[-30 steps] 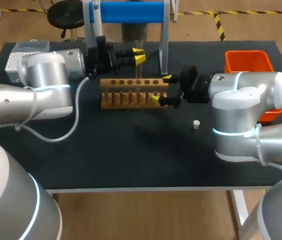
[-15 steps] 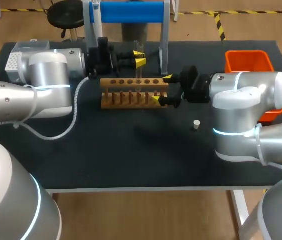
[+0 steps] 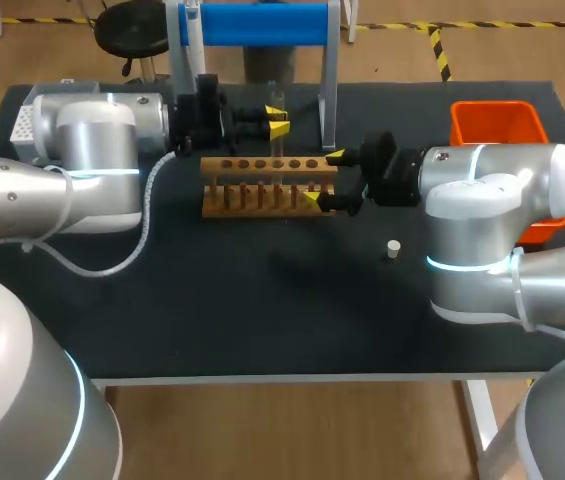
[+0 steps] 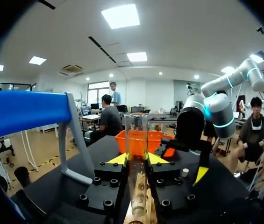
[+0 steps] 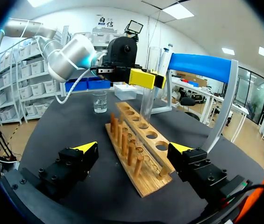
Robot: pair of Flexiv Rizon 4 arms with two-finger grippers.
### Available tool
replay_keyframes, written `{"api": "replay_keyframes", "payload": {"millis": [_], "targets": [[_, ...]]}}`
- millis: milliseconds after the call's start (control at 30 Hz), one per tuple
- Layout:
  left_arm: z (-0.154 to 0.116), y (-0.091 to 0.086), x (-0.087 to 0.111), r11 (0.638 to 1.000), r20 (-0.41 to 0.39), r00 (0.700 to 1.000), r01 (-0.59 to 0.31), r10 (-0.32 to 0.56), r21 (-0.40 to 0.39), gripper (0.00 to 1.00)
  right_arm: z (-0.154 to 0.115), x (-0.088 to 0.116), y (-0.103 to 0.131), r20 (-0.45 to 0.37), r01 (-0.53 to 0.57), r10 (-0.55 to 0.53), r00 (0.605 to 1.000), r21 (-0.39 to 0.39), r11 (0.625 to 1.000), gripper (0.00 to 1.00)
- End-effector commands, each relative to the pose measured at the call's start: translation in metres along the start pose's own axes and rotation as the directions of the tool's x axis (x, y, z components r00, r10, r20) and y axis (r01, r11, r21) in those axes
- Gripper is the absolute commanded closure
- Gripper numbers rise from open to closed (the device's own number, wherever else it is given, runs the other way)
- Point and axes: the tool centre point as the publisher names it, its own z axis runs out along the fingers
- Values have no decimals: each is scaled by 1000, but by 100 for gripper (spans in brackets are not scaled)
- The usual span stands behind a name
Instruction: Invert the test tube, pick up the pipette, mount the tip to pipette, aspirate from beaker and dispense into the tube, eject the tip, return the pipette, and cap with the stopper.
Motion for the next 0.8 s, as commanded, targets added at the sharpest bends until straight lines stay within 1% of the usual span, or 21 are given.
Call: {"api": "replay_keyframes", "payload": {"millis": [33, 800], "targets": [[0, 2, -3, 1000, 1, 1000, 4, -4, 2, 100, 0, 0, 0, 2, 0, 0, 1000, 0, 1000, 0], [-1, 18, -4, 1000, 10, 1000, 21, -22, 23, 100, 0, 0, 0, 2, 0, 0, 1000, 0, 1000, 0]]}}
